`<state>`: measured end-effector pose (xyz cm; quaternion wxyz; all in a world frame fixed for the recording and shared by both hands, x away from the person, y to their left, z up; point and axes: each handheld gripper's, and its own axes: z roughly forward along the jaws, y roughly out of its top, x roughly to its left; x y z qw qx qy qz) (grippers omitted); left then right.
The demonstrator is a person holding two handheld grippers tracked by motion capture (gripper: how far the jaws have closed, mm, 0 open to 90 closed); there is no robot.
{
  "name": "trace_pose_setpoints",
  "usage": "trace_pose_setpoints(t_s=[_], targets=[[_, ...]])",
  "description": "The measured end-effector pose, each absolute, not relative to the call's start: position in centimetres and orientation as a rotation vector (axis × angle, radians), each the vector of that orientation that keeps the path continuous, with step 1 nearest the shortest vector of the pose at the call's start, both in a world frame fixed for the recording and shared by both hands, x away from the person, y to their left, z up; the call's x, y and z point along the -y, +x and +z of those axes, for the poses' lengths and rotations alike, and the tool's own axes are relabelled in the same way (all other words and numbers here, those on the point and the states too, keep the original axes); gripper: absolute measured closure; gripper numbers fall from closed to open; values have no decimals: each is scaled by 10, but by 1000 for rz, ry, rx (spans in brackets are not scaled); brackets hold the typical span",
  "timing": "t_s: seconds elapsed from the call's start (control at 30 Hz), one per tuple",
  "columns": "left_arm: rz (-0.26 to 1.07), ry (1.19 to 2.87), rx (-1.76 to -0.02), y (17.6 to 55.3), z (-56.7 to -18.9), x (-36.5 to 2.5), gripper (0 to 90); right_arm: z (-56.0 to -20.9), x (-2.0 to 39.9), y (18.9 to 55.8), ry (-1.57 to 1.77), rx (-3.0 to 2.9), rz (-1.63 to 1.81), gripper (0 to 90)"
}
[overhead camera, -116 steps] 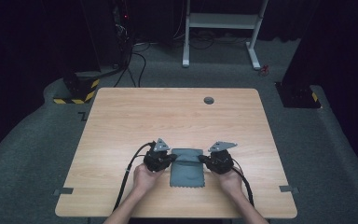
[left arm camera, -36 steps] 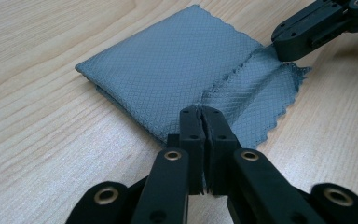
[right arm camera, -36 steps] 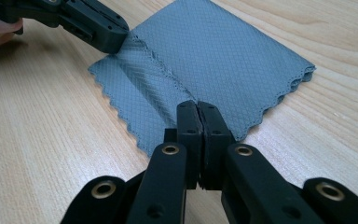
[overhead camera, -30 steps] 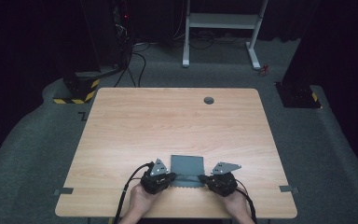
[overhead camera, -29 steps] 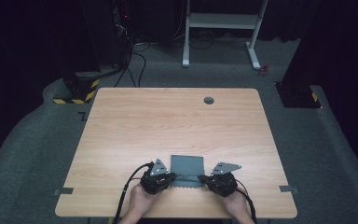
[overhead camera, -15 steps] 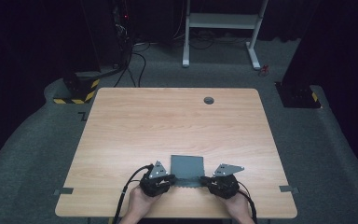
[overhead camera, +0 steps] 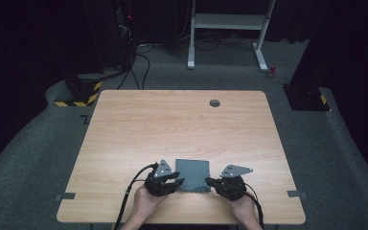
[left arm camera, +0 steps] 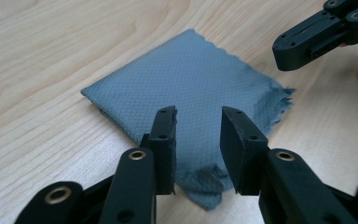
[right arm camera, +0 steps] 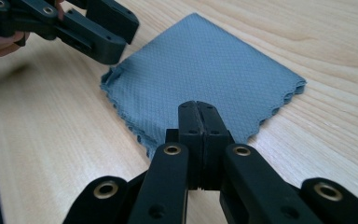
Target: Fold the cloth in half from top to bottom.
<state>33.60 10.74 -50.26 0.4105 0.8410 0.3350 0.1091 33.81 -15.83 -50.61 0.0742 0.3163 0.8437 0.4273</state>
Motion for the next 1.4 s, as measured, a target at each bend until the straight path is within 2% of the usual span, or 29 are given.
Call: trace_pose_setpoints(t_s=[0.2,0.67,1.0,1.07,1.23,1.4], targets=[[281,2163,-834,337,-508,-101,642,-514,146,338,945,-2539,1234,878],[311,2195,-853,319,-518,-113,634,-521,148,315,844,-2503,1083,723],[308,2191,-867,314,-518,-120,607,-521,152,316,855,-2506,1100,695],[293,2158,-881,314,-517,-123,581,-520,155,317,871,-2496,1108,708],[319,2082,-895,322,-507,-129,575,-512,161,327,898,-2422,1156,811],[328,2051,-915,343,-503,-122,570,-508,156,350,936,-2417,1158,848]])
